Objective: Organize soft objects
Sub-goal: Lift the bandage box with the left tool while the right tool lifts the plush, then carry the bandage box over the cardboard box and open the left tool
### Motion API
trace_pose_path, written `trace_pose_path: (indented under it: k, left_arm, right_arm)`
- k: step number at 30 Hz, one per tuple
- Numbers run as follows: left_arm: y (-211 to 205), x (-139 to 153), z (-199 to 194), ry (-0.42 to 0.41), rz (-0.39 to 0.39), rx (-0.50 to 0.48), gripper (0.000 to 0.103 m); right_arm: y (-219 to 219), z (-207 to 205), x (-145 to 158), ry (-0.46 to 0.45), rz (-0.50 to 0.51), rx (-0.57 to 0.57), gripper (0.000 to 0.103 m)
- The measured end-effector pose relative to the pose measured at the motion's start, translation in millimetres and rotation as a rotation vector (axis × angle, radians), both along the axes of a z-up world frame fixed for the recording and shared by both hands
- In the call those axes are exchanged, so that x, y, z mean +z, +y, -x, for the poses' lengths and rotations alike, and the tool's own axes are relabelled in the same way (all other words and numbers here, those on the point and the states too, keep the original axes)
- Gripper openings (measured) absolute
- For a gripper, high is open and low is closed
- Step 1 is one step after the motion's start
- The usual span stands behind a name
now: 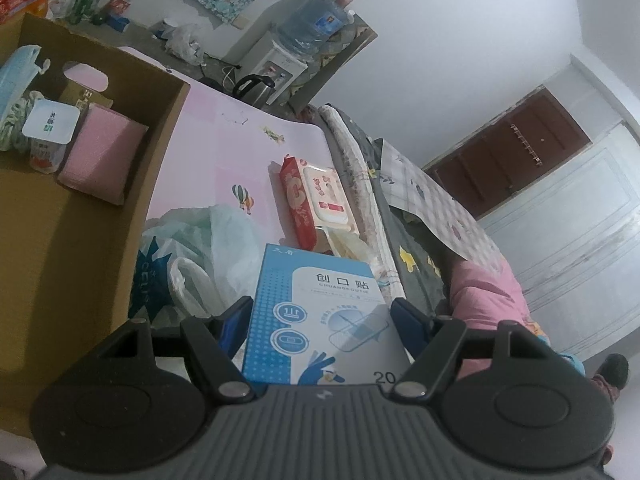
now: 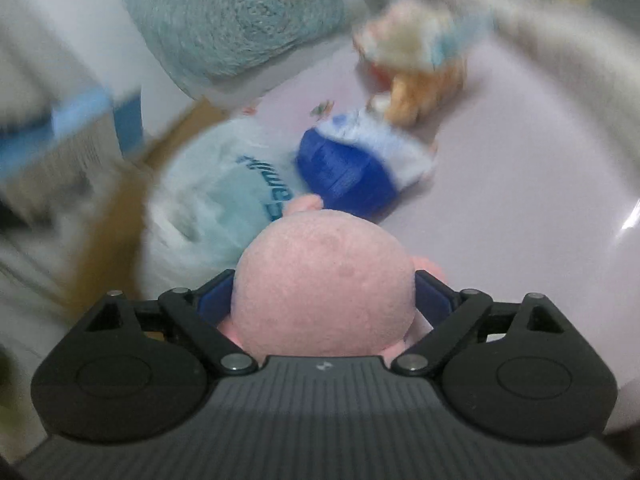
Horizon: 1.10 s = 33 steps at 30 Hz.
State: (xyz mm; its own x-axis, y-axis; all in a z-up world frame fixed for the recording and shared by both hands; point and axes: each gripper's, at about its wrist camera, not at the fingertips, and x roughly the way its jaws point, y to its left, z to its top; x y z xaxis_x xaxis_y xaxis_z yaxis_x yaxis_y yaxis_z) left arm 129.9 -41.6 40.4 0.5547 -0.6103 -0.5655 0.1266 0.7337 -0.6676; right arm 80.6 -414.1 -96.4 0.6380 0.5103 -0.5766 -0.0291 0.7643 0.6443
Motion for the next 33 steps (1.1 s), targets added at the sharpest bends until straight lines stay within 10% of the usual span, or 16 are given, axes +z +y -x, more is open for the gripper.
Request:
trace_pose_path:
  k: [3, 12, 20, 33]
  left_arm:
    - [0, -3, 0, 0.007, 0.0, -0.004, 0.075]
    - [-1, -6, -1, 0.014, -0.007, -0.007, 0.075]
    - [0, -5, 1, 0.009, -0.008, 0.007, 0.075]
    - [107, 51, 30, -0.142, -0.106, 0.233, 0.076]
  right_arm:
    - [-13, 0, -14, 0.035, -0.09, -0.041, 0.098]
    - [-24, -1, -8, -0.012, 0.162, -0.164, 0.102]
    - [-33, 6, -8, -0.04, 0.178, -0.188, 0.097]
    - [-20, -4, 25, -0.086, -0.111, -0.143, 0.096]
